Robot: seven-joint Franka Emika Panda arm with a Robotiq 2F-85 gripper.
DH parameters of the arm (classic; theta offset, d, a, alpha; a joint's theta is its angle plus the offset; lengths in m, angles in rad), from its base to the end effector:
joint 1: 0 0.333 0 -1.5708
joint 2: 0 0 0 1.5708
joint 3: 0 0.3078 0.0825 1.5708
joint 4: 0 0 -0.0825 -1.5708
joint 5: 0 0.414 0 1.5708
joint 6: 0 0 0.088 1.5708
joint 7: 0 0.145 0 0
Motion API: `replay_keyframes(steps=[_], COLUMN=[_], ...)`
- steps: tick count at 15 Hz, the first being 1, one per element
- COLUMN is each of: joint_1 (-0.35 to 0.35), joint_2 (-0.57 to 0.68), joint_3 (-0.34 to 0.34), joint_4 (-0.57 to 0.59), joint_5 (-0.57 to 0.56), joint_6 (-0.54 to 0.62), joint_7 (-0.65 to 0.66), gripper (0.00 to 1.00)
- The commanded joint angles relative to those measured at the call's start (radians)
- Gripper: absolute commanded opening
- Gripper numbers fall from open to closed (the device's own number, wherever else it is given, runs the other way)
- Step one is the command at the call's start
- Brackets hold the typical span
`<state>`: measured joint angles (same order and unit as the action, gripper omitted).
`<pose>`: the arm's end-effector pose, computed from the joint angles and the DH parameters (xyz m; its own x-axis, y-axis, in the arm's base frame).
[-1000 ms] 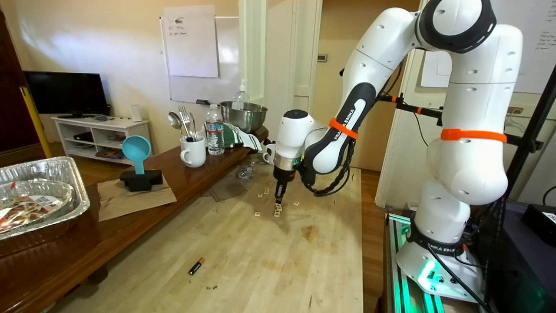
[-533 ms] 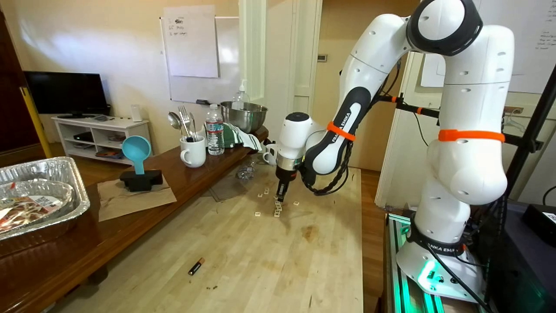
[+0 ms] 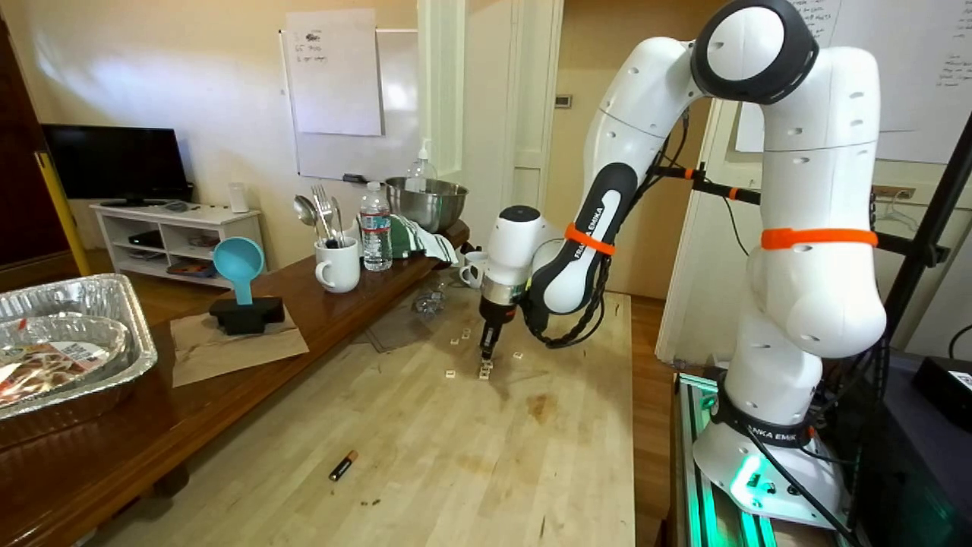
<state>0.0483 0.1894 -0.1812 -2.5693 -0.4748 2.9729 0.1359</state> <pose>0.4800 -0.0404 0.1416 0.9600 0.2101 0.1850 0.1773 -0.9678 0.1787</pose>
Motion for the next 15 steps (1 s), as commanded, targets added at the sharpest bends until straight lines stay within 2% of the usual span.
replay_keyframes(steps=[1,11,15], joint_1=[-0.011,-0.013,-0.005], joint_2=[0.042,0.117,0.148], joint_3=[0.005,-0.011,-0.042], joint_4=[0.020,0.097,0.138], joint_5=[0.012,0.018,0.004], joint_6=[0.041,0.060,0.062], joint_7=[-0.009,0.014,0.053], gripper=[0.00,0.00,0.00])
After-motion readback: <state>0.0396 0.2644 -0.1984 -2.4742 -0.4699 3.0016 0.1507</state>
